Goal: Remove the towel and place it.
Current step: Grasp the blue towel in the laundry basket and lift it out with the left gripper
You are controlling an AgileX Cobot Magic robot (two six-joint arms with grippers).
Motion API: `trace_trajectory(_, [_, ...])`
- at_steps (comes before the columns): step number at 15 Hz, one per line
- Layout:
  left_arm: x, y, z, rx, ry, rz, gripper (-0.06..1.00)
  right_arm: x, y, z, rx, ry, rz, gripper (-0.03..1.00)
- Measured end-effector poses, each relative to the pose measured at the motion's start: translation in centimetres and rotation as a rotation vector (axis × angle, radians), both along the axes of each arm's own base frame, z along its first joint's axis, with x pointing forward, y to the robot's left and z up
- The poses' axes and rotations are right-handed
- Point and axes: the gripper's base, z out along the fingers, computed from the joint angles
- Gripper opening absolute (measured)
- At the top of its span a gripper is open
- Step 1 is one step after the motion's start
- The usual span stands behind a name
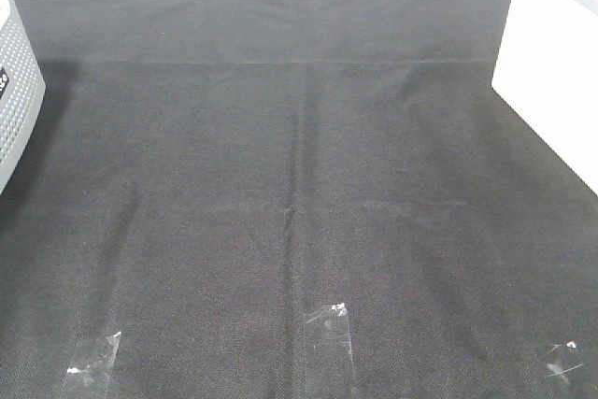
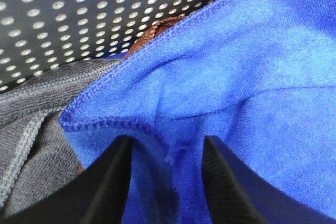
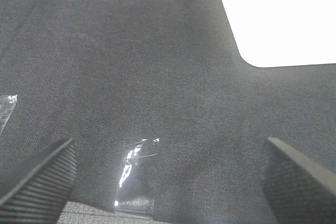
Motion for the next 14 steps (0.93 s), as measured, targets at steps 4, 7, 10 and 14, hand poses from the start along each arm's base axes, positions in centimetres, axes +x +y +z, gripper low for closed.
trace_trajectory(4, [0.0,0.0,0.0,-0.008,-0.003,0.006,0.11,0.0,0.0,0.0,0.000,0.000,0.000,0.89])
trace_trajectory(7, [0.2,-0.1,0.0,-0.015,-0.022,-0.005,0.00,0.0,0.0,0.0,0.000,0.000,0.000,0.89])
trace_trajectory(10, [0.3,-0.2,0.0,-0.003,-0.011,-0.043,0.00,0.0,0.0,0.0,0.000,0.000,0.000,0.89])
trace_trajectory(14, [0.1,-0.5,3.2,0.035,-0.086,-0.098,0.00,0.0,0.0,0.0,0.000,0.000,0.000,0.89])
